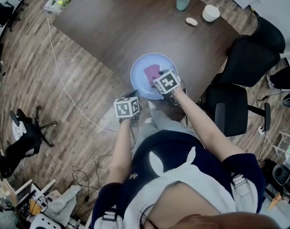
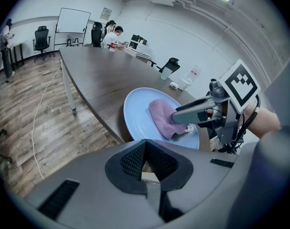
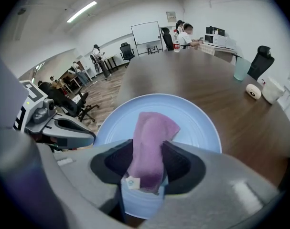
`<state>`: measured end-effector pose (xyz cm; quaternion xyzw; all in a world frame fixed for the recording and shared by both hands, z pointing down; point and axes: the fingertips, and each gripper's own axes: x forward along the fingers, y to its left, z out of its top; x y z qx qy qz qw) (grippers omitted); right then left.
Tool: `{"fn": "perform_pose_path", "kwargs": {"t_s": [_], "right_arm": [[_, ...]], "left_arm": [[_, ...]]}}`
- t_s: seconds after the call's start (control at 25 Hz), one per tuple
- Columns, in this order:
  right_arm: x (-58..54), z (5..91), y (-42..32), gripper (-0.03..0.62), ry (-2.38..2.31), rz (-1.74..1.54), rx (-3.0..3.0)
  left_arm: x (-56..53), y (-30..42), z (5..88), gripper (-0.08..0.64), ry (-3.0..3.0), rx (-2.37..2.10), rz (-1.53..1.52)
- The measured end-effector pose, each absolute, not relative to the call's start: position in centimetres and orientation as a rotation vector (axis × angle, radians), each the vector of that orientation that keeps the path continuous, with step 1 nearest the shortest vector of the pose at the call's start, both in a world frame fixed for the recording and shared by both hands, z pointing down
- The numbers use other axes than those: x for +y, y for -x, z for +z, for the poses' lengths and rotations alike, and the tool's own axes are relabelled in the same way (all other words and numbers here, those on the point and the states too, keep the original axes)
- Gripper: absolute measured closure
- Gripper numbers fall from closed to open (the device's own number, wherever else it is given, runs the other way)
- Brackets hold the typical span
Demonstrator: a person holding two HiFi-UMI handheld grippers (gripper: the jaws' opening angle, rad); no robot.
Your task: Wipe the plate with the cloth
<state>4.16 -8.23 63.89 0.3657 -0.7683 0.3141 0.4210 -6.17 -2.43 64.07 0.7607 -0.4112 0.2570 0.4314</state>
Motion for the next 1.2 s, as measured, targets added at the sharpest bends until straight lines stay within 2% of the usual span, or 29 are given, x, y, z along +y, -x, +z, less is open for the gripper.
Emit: {"fn": "perform_pose_path", "kwargs": {"t_s": [0.24, 0.28, 0.32, 0.36, 0.44, 0.84, 1.2], "right_arm": [[-7.1, 59.3, -2.6, 0.411, -0.952, 0.804, -2.130], [-6.7, 58.3, -2.1, 0.433, -0.949, 0.800, -2.176], [-6.4, 57.3, -1.9, 0.517, -0.955, 0.788, -2.217], [-6.2, 56.4, -1.7, 0.553, -0.967, 0.767, -2.251], [-5.6, 54.8, -1.5, 0.589, -0.991, 0.706, -2.295], [-1.2, 51.3, -1.7, 0.594, -1.073, 0.570, -2.392], [2.1, 49.7, -2.2, 0.594, -1.126, 0.555, -2.399]], "left_arm": [[-2.3, 5.9, 62.4, 0.555, -1.928, -1.023, 0.610], [-2.3, 5.8, 61.8, 0.555, -1.939, -1.023, 0.592], [-2.2, 5.6, 61.2, 0.555, -1.954, -1.024, 0.575], [-2.3, 5.4, 60.4, 0.555, -1.972, -1.024, 0.559], [-2.3, 4.9, 58.6, 0.555, -2.017, -1.024, 0.521], [-0.9, 3.3, 50.3, 0.555, -2.144, -1.004, 0.264], [1.9, 2.8, 49.4, 0.556, -2.173, -0.957, 0.273]]}}
